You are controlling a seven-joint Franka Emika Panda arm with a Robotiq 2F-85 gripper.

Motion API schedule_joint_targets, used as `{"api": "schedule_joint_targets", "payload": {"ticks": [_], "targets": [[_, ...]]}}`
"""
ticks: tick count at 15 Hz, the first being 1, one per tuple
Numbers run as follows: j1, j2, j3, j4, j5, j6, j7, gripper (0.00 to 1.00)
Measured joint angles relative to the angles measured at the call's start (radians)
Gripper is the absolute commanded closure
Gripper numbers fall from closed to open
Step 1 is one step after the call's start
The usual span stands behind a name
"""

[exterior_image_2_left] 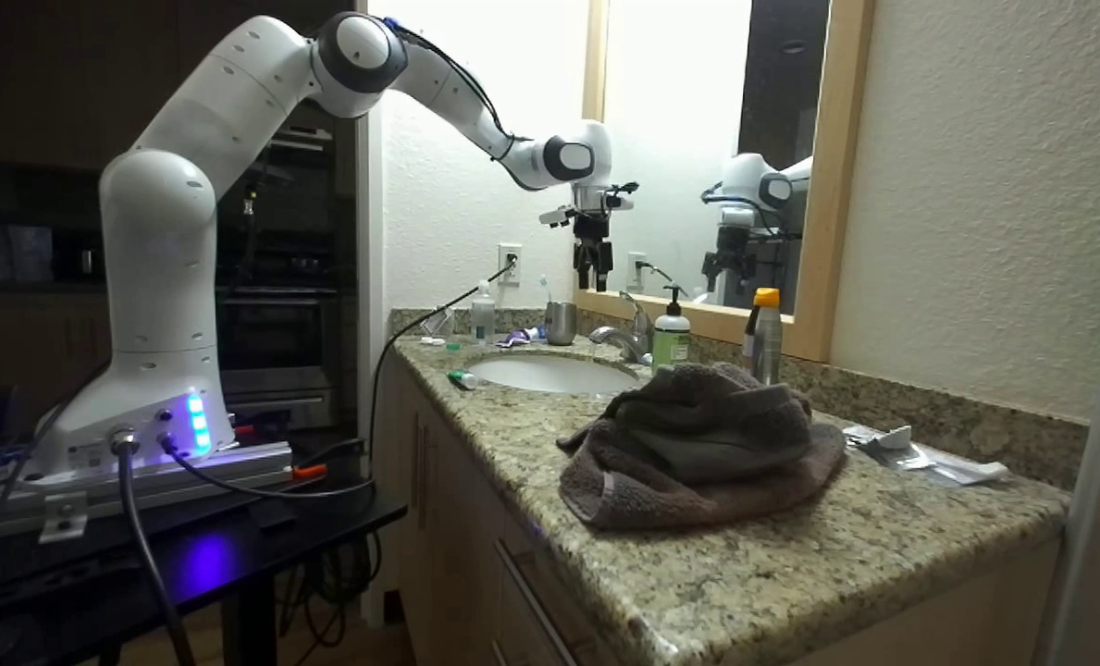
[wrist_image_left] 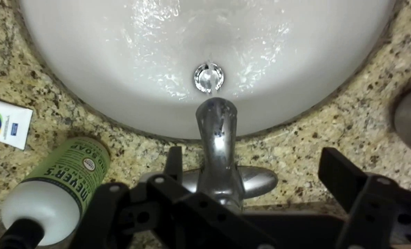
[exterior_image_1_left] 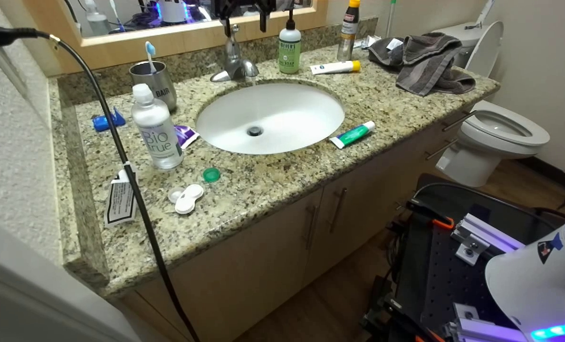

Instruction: Close the tap

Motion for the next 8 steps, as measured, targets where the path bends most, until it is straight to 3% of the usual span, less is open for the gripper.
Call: {"api": "schedule_joint_targets", "payload": {"ticks": [3, 8], "targets": [[-0.056, 0.060, 0.013, 0.127, 0.044, -0.142, -0.091, 0.00], [-0.089, 0.150, 0.006, 0.311, 0.047, -0.188, -0.017, 0.00]]}}
